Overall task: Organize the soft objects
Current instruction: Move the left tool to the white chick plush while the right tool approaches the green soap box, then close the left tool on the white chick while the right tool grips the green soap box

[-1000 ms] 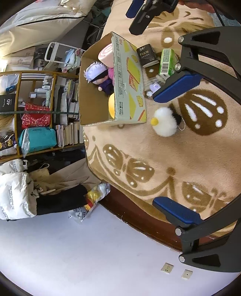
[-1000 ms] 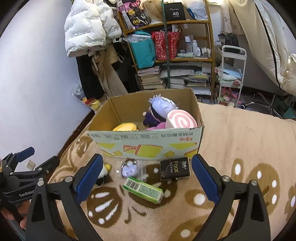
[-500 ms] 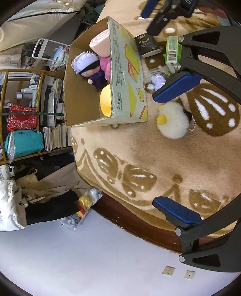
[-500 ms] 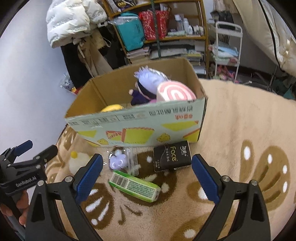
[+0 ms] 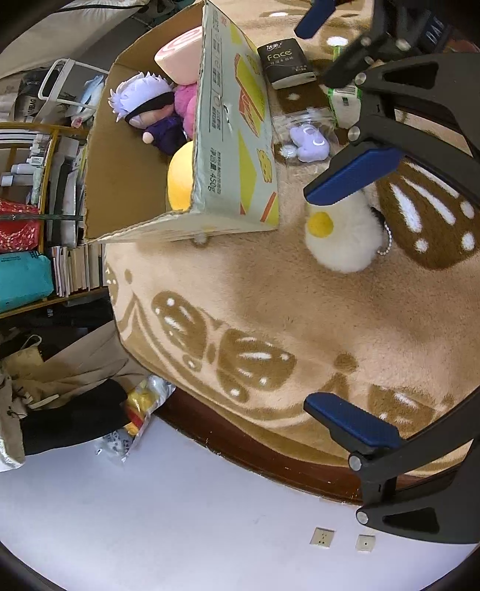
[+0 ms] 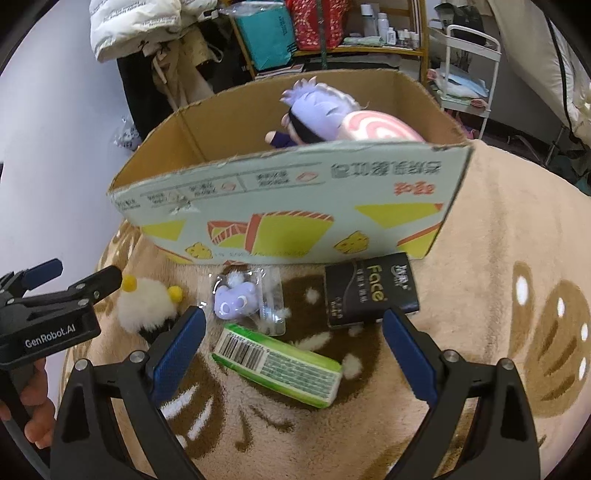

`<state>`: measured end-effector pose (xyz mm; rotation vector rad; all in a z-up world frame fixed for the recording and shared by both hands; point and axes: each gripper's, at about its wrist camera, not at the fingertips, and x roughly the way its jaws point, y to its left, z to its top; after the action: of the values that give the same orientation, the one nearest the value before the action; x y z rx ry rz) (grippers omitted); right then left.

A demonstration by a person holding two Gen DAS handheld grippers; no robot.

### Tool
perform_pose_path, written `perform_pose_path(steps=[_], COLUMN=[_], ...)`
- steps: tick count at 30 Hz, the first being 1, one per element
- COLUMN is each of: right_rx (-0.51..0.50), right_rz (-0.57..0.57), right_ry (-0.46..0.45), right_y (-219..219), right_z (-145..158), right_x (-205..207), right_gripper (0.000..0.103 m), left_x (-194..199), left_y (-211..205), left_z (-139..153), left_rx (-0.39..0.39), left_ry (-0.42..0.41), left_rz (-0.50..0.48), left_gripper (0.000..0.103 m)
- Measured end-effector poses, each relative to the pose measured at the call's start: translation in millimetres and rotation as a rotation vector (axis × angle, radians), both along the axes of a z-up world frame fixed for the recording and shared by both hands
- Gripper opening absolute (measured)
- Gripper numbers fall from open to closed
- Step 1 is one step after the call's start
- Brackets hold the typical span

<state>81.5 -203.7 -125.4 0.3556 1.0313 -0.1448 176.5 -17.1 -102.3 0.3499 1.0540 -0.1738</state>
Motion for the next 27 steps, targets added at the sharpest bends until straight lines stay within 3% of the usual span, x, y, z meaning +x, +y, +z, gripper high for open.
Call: perform_pose_path(steps=[27], right_rx=[0.031], right_rz=[-0.013], right_ry=[0.148], right_y=[9.1], right_z=[-37.5], right_x=[12.6], right_gripper=[0.099], left_x=[11.0], left_y=[-10.9], left_z=[-45.1], left_rx=[-0.006], left_ry=[0.152], left_rz=[0.006], left_gripper=[0.100])
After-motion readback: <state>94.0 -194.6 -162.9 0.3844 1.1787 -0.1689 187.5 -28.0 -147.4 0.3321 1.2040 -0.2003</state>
